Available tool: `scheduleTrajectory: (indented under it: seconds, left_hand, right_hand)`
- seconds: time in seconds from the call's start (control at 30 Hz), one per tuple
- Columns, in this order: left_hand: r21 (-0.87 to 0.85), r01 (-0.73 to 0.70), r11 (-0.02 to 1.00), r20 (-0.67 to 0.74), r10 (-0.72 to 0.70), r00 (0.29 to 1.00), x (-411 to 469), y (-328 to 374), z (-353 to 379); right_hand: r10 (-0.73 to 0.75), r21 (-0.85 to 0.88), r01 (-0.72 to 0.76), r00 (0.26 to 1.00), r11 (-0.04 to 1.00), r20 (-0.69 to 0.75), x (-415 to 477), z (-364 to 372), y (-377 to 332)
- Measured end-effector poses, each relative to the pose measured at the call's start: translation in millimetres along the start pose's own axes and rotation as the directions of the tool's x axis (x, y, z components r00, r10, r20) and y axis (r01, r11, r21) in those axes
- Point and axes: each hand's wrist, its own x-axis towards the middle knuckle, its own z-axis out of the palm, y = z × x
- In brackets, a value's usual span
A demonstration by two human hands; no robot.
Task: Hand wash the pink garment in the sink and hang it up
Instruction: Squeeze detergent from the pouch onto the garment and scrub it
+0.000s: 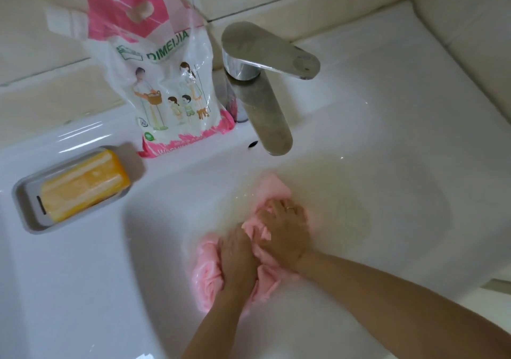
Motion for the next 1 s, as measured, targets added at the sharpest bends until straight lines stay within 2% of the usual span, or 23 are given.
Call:
scheduleTrajectory:
  seconds: [0.1,0.2,0.23,0.27,0.3,0.33,0.37,0.4,0.43,0.47,0.5,0.53,0.57,0.67,0.73,0.8,0.83,0.9,0.93,0.97,1.0]
  left_hand:
    - [0.117,0.015,0.993,0.068,-0.023,0.997,2,-1,5]
    - [0.203,-0.014,0.979,0.076,-0.002,0.997,0,2,3]
    - [0.199,-0.005,0.980,0.075,-0.010,0.997,-1,2,2]
    - [0.199,-0.034,0.979,0.068,0.021,0.997,0,-1,2]
    - [0.202,-0.022,0.979,0.067,0.008,0.998,-1,-1,0]
    - [0.201,-0.028,0.979,0.084,0.011,0.996,0,-2,2]
    - [0.220,-0.016,0.975,0.111,-0.009,0.994,0,0,0]
    - [0.233,-0.019,0.972,0.121,-0.010,0.993,2,2,-2]
    - [0.255,-0.028,0.967,0.119,-0.002,0.993,3,6,-6]
    - [0.225,-0.014,0.974,0.079,-0.004,0.997,2,9,-8]
    - [0.167,-0.005,0.986,0.060,-0.005,0.998,0,10,-8]
    - [0.077,-0.027,0.997,0.024,0.025,0.999,-2,11,-9]
    - [0.025,-0.028,0.999,0.011,0.028,1.000,-4,9,-6]
    - [-0.080,0.062,0.995,-0.023,-0.064,0.998,-1,2,1]
    - [-0.062,0.113,0.992,0.061,-0.109,0.992,2,1,2]
    - [0.040,0.006,0.999,0.046,-0.008,0.999,3,4,0]
    - [0.111,-0.044,0.993,0.041,0.040,0.998,2,5,1]
    - [0.168,-0.021,0.986,0.086,0.007,0.996,0,7,2]
    - [0.204,-0.033,0.978,0.115,0.009,0.993,-1,7,1]
    - [0.244,-0.029,0.969,0.123,-0.002,0.992,-1,10,-1]
    - [0.288,-0.040,0.957,0.127,0.003,0.992,0,10,0]
  right_hand:
    - [0.026,0.015,-0.026,0.999,1.000,-0.018,28,6,3]
    - [0.219,0.176,-0.212,0.976,0.961,-0.019,54,-11,-15]
    - [0.334,0.279,-0.316,0.943,0.907,-0.016,61,-19,-15]
    - [0.490,0.380,-0.470,0.870,0.796,0.049,67,-29,-8]
    - [0.620,0.511,-0.597,0.770,0.618,0.148,67,-43,1]
    - [0.635,0.663,-0.585,0.743,0.466,0.210,63,-51,14]
    - [0.565,0.756,-0.495,0.799,0.428,0.204,54,-60,26]
    - [0.453,0.756,-0.386,0.881,0.528,0.134,42,-71,31]
    - [0.286,0.681,-0.247,0.957,0.689,0.058,29,-72,31]
    - [0.104,0.528,-0.094,0.994,0.844,0.010,16,-63,32]
    - [-0.027,0.325,0.022,1.000,0.945,0.011,2,-49,30]
    - [-0.087,0.167,0.075,0.994,0.983,0.060,-8,-37,23]
    - [-0.080,0.099,0.069,0.990,0.993,0.115,-12,-27,17]
    - [-0.076,0.068,0.069,0.991,0.995,0.106,2,-10,9]
    - [-0.036,0.028,0.033,0.993,0.999,0.113,22,-7,6]
    - [0.093,0.049,-0.108,0.965,0.993,0.247,38,-1,0]
    - [0.177,0.065,-0.199,0.952,0.978,0.250,46,-9,-6]
    - [0.351,0.207,-0.386,0.917,0.899,0.187,53,-28,-5]
    - [0.474,0.334,-0.506,0.862,0.796,0.177,59,-34,-1]
    - [0.553,0.519,-0.585,0.799,0.623,0.236,63,-46,5]
    - [0.561,0.653,-0.569,0.787,0.501,0.255,61,-49,17]
